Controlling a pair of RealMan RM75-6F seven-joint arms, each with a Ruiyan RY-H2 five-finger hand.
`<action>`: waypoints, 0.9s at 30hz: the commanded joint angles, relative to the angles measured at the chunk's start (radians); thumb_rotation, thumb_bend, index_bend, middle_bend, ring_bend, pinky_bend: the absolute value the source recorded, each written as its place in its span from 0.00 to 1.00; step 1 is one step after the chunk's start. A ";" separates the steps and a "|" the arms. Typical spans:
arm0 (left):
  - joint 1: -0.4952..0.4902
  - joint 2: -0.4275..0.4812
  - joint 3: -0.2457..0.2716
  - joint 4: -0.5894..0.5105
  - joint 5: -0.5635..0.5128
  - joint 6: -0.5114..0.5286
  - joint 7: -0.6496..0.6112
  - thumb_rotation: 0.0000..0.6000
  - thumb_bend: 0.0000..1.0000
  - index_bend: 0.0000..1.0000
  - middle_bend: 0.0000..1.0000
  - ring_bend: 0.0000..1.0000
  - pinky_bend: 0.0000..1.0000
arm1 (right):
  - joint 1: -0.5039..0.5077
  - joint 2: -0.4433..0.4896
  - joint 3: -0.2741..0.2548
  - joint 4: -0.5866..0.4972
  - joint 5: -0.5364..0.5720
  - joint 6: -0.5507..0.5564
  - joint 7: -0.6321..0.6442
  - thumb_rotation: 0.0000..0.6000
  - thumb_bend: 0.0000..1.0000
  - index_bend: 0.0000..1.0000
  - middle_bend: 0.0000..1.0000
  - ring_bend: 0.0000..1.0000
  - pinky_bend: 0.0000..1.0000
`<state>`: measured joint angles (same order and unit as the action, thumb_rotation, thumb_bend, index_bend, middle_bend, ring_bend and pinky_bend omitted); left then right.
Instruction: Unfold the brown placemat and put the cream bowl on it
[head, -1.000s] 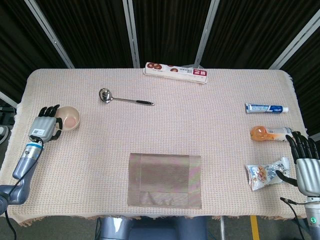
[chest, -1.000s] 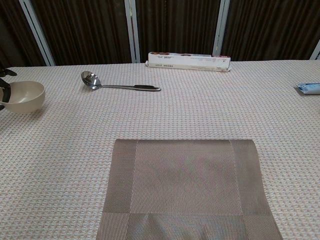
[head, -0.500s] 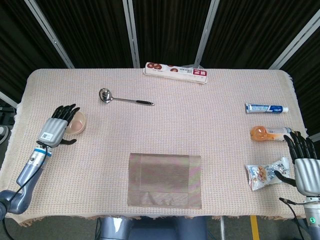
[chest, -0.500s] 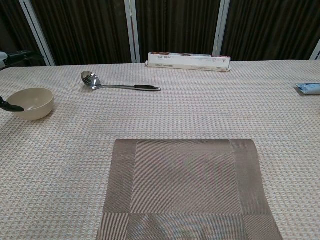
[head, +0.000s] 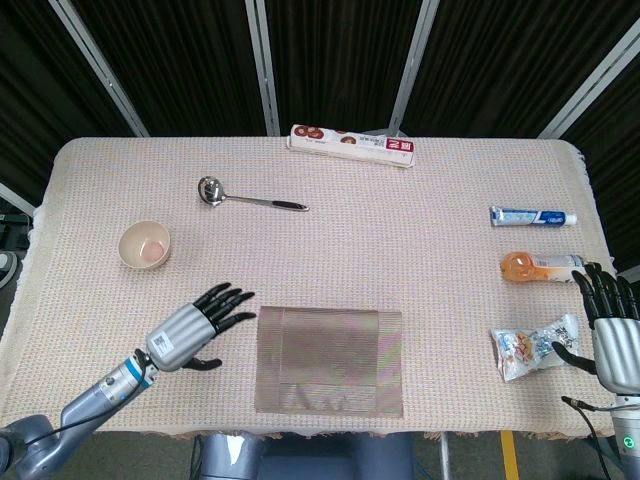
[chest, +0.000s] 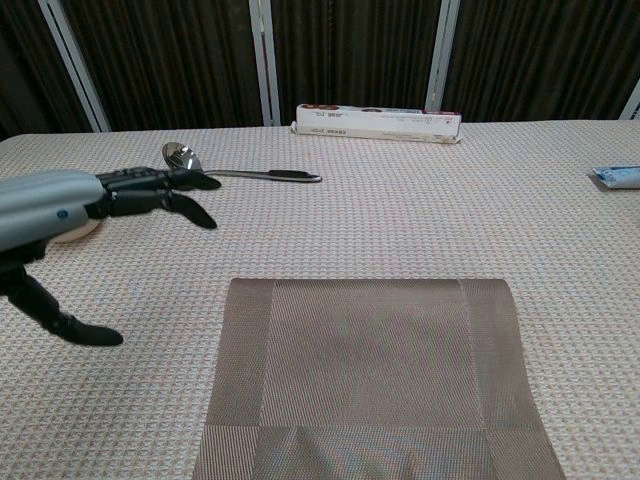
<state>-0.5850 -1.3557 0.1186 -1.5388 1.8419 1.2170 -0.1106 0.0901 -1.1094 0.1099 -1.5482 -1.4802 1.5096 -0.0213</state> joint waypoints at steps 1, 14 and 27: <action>-0.009 -0.023 0.033 -0.010 0.030 -0.025 0.000 1.00 0.12 0.25 0.00 0.00 0.00 | 0.001 -0.001 0.001 0.002 0.005 -0.004 -0.002 1.00 0.00 0.00 0.00 0.00 0.00; -0.011 -0.180 0.089 0.150 0.057 -0.083 -0.054 1.00 0.21 0.34 0.00 0.00 0.00 | 0.007 -0.009 0.004 0.016 0.027 -0.026 -0.013 1.00 0.00 0.00 0.00 0.00 0.00; -0.006 -0.289 0.095 0.253 0.079 -0.059 -0.057 1.00 0.21 0.35 0.00 0.00 0.00 | 0.008 -0.008 0.004 0.018 0.031 -0.030 -0.014 1.00 0.00 0.00 0.00 0.00 0.00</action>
<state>-0.5909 -1.6366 0.2137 -1.2924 1.9195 1.1557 -0.1655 0.0984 -1.1178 0.1136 -1.5297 -1.4489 1.4794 -0.0351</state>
